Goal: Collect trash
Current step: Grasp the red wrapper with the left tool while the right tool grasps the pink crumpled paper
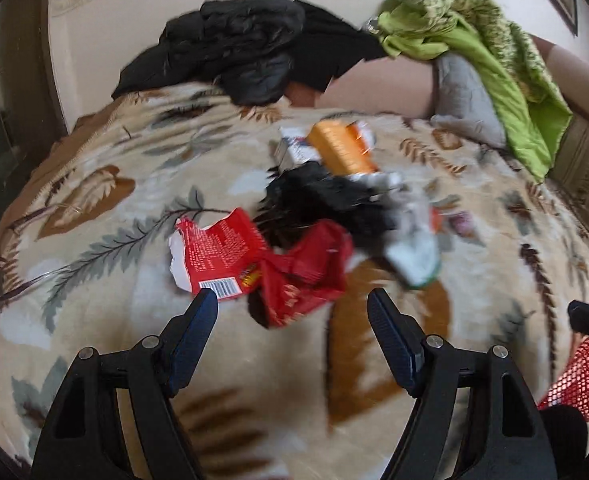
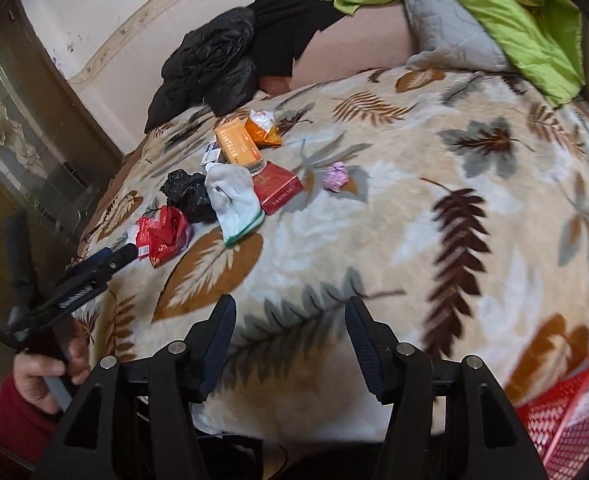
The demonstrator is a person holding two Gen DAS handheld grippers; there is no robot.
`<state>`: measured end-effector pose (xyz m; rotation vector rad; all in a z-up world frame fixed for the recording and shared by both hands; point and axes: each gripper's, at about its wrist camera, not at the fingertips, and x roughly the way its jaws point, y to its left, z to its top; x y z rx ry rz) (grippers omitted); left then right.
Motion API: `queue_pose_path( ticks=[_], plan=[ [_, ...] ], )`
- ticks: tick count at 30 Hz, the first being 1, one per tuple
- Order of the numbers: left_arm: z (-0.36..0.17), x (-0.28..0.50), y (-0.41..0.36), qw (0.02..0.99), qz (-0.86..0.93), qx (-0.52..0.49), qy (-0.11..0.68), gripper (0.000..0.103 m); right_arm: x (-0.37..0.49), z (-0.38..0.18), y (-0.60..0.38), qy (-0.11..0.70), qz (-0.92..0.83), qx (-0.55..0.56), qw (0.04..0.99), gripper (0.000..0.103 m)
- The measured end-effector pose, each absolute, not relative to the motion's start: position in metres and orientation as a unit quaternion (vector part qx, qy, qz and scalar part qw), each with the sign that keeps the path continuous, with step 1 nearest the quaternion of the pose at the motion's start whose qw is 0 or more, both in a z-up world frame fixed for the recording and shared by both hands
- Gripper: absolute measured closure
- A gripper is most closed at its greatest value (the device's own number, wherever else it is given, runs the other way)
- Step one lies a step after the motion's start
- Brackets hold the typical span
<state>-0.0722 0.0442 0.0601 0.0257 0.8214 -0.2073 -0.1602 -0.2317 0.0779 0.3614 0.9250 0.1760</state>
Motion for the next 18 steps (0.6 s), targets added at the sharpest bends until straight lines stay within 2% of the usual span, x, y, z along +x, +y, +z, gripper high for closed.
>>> queue_pose_path(
  ticks=[2, 4, 11, 16, 18],
  plan=[
    [0.053, -0.061, 0.044, 0.909, -0.105, 0.018, 0.403, 0.026, -0.147, 0.075, -0.233, 0.444, 0.082, 0.188, 0.872, 0.042],
    [0.047, -0.053, 0.035, 0.909, -0.115, 0.034, 0.400, 0.022, -0.134, 0.073, -0.234, 0.448, 0.082, 0.194, 0.869, 0.042],
    [0.022, -0.022, 0.013, 0.907, -0.094, 0.073, 0.405, 0.022, -0.090, 0.063, -0.241, 0.450, 0.066, 0.198, 0.869, 0.041],
    [0.020, -0.014, 0.019, 0.912, -0.091, 0.052, 0.397, 0.046, -0.043, 0.047, -0.252, 0.445, 0.028, 0.194, 0.874, 0.041],
    [0.024, -0.018, 0.021, 0.917, -0.097, 0.044, 0.384, 0.064, -0.025, 0.038, -0.253, 0.447, 0.021, 0.191, 0.873, 0.041]
  ],
)
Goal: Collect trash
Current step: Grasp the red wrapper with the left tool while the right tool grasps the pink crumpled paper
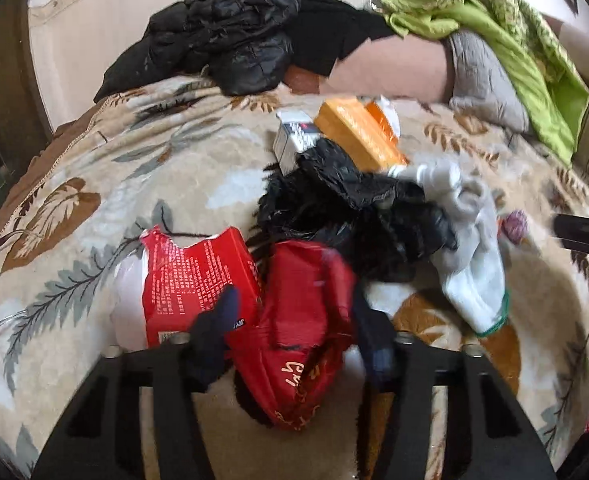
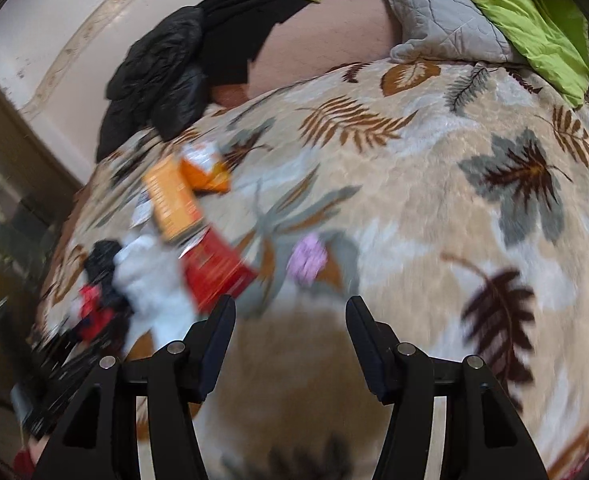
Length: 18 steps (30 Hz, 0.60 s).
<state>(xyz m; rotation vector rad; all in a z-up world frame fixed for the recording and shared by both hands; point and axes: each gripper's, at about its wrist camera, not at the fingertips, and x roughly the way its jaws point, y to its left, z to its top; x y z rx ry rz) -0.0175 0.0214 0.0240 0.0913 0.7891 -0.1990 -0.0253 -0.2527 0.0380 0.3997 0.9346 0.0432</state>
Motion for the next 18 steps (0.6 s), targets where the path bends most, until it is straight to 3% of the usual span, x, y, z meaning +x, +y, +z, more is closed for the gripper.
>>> queue_pose_path(
  ticks=[3, 4, 5, 18],
  plan=[
    [0.027, -0.021, 0.018, 0.922, -0.102, 0.054, 0.370, 0.067, -0.002, 0.021, -0.251, 0.459, 0.013, 0.200, 0.866, 0.044],
    [0.028, -0.022, 0.017, 0.922, -0.103, 0.054, 0.369, 0.067, 0.004, 0.015, -0.250, 0.463, 0.010, 0.201, 0.863, 0.056],
    [0.029, -0.023, 0.017, 0.923, -0.105, 0.051, 0.366, 0.068, 0.008, 0.009, -0.248, 0.468, 0.006, 0.200, 0.861, 0.075],
    [0.061, -0.079, 0.020, 0.930, -0.123, -0.006, 0.346, 0.069, -0.085, 0.056, -0.220, 0.399, 0.051, 0.161, 0.902, 0.077]
  ],
)
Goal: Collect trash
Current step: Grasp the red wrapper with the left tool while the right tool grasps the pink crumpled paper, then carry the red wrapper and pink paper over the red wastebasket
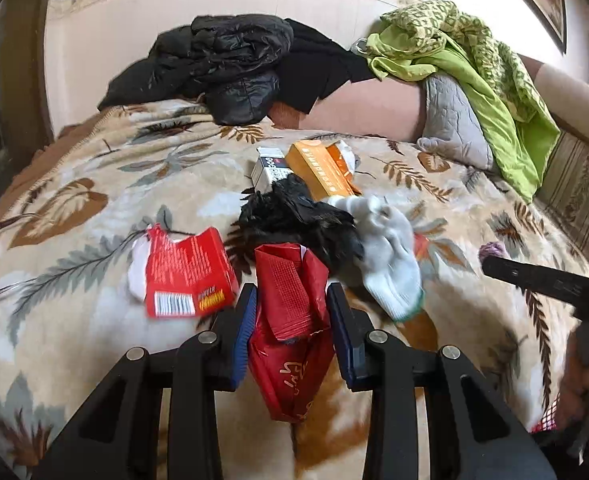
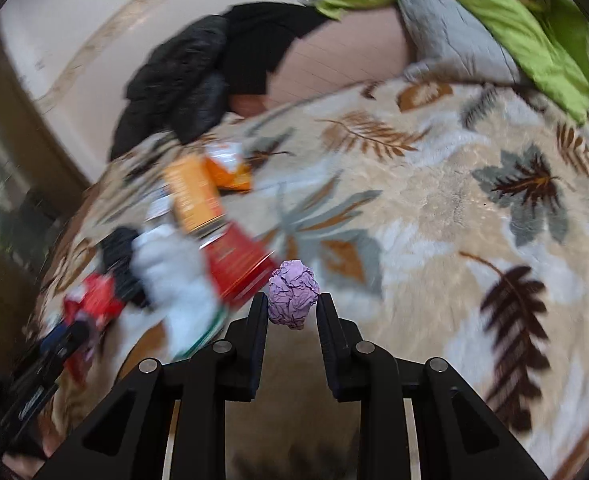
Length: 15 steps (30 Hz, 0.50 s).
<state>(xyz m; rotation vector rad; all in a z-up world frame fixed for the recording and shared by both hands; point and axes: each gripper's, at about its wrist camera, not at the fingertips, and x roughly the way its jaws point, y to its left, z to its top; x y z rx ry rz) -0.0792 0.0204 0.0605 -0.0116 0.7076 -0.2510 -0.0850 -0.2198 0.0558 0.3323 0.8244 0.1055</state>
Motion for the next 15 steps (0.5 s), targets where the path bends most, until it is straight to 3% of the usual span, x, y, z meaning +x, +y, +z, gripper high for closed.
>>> queue_pose_path(
  ticks=[15],
  plan=[
    [0.068, -0.173, 0.001, 0.933, -0.083, 0.051, 0.345, 0.069, -0.180, 0.066, -0.187, 0.376, 0.083, 0.123, 0.915, 0.076]
  ],
)
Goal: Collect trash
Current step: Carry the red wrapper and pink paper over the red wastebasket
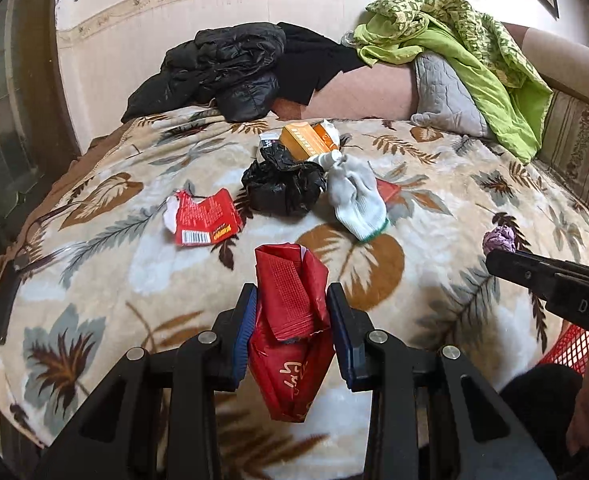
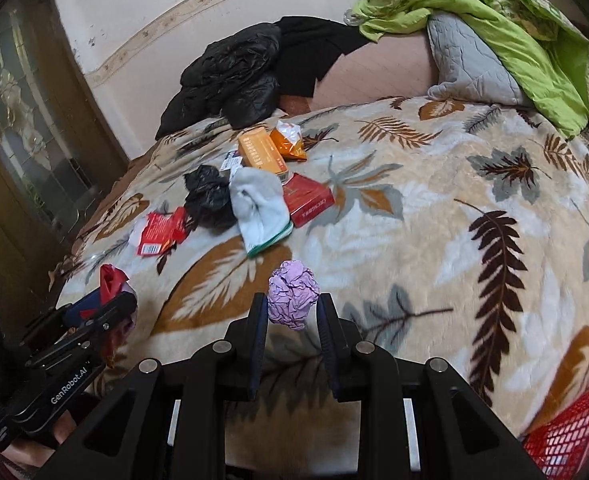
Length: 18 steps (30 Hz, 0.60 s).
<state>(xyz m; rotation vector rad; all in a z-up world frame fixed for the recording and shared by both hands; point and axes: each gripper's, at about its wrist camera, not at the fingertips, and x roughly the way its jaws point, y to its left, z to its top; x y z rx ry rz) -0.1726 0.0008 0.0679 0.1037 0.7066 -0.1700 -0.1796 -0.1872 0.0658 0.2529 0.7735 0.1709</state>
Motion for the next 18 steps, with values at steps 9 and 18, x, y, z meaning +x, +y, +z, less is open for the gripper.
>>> queue_pose_path(
  ticks=[9, 18],
  plan=[
    [0.074, -0.187, -0.011, 0.933, -0.090, 0.063, 0.344, 0.069, -0.200, 0.071, -0.180, 0.374, 0.084, 0.104, 0.918, 0.076],
    [0.083, -0.196, -0.015, 0.934, -0.100, 0.055, 0.339, 0.069, -0.213, 0.080, -0.181, 0.366, 0.085, 0.108, 0.920, 0.076]
  ],
)
